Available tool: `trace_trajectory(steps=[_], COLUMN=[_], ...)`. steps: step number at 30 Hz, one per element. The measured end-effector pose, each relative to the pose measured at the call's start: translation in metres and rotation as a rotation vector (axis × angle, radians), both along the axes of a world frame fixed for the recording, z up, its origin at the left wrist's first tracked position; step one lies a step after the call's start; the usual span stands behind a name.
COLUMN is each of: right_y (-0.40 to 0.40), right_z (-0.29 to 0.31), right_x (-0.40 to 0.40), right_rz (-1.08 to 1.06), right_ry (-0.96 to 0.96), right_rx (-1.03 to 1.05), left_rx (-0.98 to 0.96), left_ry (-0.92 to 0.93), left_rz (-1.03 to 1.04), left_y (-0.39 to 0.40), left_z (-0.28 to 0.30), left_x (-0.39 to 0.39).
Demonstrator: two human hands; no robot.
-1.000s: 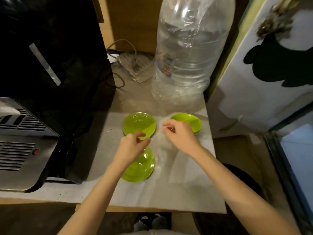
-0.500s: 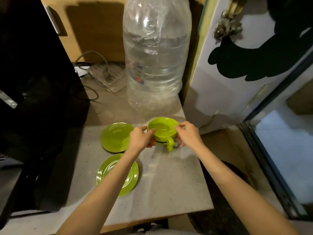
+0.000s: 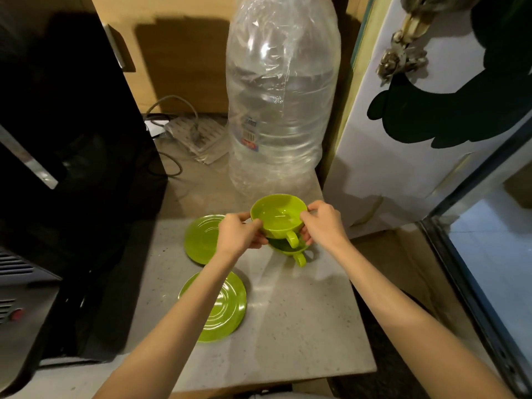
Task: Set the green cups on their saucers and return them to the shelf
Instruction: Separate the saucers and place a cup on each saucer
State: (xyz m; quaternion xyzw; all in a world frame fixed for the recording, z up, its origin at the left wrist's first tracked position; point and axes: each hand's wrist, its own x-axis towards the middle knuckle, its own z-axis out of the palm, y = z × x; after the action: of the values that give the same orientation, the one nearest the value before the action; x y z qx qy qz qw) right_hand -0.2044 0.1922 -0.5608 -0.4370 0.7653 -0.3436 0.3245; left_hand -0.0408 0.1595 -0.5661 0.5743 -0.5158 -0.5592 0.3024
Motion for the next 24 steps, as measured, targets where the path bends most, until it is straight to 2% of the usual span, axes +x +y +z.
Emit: trace_trajectory(steps=[8,13,18,24], right_y=[-0.031,-0.04,-0.046,-0.048], right_z=[-0.006,-0.022,-0.037,-0.045], right_x=[0.052,0.084,0.102,0.108], right_rz=[0.122,0.214,0.265,0.283], right_ry=[-0.046,-0.031,-0.039,-0.05], right_rx=[-0.086,-0.04,0.017,0.065], left_rx=[-0.104,-0.076,-0.052,-0.037], left_ry=[-0.016,-0.092,-0.092,-0.096], left_rz=[0.175,0.254,0.347,0.361], left_y=[-0.009,-0.008,-0.01,-0.008], left_z=[0.001,-0.019,-0.041,-0.049], left_x=[0.052,0.081,0.098,0.101])
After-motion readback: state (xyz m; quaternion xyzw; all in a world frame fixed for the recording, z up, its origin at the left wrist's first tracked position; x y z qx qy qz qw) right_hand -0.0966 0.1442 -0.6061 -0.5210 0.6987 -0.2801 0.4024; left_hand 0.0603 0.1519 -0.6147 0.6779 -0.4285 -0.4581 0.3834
